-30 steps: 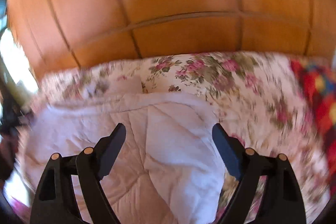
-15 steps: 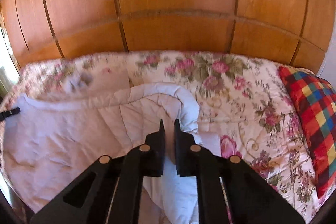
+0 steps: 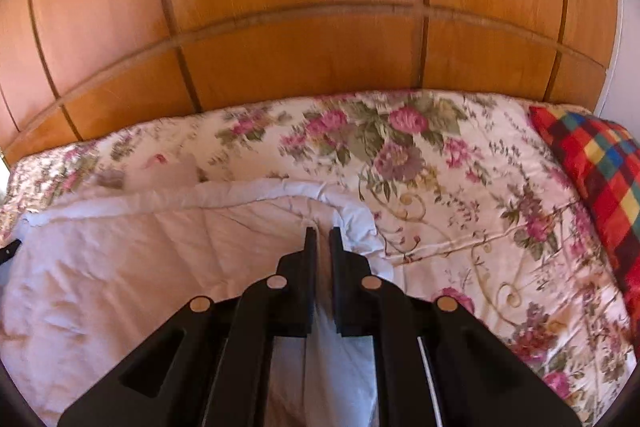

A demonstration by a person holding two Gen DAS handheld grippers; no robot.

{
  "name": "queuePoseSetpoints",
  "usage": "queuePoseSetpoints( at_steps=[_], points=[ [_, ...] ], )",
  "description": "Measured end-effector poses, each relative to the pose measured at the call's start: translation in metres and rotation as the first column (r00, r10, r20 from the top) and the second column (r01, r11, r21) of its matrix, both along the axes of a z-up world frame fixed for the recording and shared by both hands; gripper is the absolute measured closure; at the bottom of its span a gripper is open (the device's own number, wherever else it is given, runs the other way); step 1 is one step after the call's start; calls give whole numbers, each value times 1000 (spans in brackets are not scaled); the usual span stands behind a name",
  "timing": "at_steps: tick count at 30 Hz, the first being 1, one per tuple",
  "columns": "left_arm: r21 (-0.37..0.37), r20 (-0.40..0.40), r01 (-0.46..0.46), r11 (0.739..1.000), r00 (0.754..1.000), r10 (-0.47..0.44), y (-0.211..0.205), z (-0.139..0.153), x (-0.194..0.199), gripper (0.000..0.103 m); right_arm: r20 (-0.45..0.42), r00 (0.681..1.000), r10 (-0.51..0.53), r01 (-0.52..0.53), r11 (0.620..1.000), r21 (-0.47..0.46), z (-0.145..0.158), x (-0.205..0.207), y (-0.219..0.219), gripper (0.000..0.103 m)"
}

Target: Fold small clothes

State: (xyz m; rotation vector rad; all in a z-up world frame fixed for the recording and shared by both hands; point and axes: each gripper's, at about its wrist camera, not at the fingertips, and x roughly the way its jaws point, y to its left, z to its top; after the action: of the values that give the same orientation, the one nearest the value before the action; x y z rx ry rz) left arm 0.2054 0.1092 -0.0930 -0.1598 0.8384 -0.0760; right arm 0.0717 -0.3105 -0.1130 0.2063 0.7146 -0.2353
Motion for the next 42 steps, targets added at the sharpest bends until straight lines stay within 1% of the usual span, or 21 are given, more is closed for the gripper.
queuePoseSetpoints(
  at_steps=[2,5,9,11,15,18,19,20,21,22,23,24,25,26,27,29,31,32,34,37,42],
  points=[
    [7,-4,1,1000,1000,-1,-2,-12,6,92,-19,1000,-11,11,1000,27,-15,7,-7,97],
    [-24,-24,-9,1000,1000,8,2,-28,13,89,-40,999,-36,39,997,66,-33,13,-17,100],
    [-50,-35,-17,999,999,15,4,-38,18,87,-48,998,-44,48,995,88,-42,18,-21,100],
    [-56,-43,-15,998,999,13,4,-40,19,84,-47,998,-47,51,996,71,-42,17,-19,100],
    [-91,-37,-12,996,999,8,8,-38,18,84,-43,998,-54,55,998,41,-40,16,-15,98],
    [-138,-23,-5,990,1000,1,13,-27,10,77,-46,997,-59,60,998,23,-37,14,-12,96],
    [-146,-13,-5,989,1000,3,15,-20,5,70,-42,997,-58,59,998,19,-35,12,-11,95],
    [-147,-3,-4,989,1000,3,15,-15,0,59,-42,997,-57,58,998,18,-33,11,-11,93],
    [-149,11,-2,989,1000,4,15,-8,-5,52,-42,997,-58,59,998,19,-31,10,-12,92],
    [-159,42,6,987,999,1,14,2,-15,42,-40,998,-57,58,998,21,-26,7,-12,86],
    [-164,62,13,986,998,-3,12,9,-20,37,-33,998,-56,57,998,21,-21,4,-13,77],
    [-162,84,24,986,996,-10,9,17,-27,36,-26,998,-58,58,998,20,-18,2,-13,69],
    [-150,115,40,988,993,-23,4,28,-34,35,-11,998,-67,67,998,14,-11,-3,-13,50],
    [-141,140,56,988,990,-36,-2,37,-39,35,12,998,-63,63,998,18,-4,-9,-13,44],
    [-131,172,82,988,983,-59,-11,48,-45,35,27,998,-51,50,998,23,1,-12,-12,44],
    [-119,209,121,986,973,-94,-25,62,-52,26,45,999,-24,24,1000,-1,15,-19,-5,44],
    [-110,237,177,978,960,-148,-47,73,-58,24,66,998,7,-5,999,-36,30,-28,9,42],
    [-101,241,209,973,954,-180,-60,76,-59,24,82,996,26,-22,999,-50,36,-33,16,39],
    [-81,237,255,963,944,-230,-81,76,-60,24,110,992,64,-55,995,-78,47,-41,32,36],
    [-65,208,310,948,934,-291,-111,69,-59,24,132,983,128,-114,988,-106,55,-46,56,35],
    [-48,155,339,939,932,-329,-137,52,-51,24,111,975,191,-174,974,-148,50,-32,81,34]
  ],
)
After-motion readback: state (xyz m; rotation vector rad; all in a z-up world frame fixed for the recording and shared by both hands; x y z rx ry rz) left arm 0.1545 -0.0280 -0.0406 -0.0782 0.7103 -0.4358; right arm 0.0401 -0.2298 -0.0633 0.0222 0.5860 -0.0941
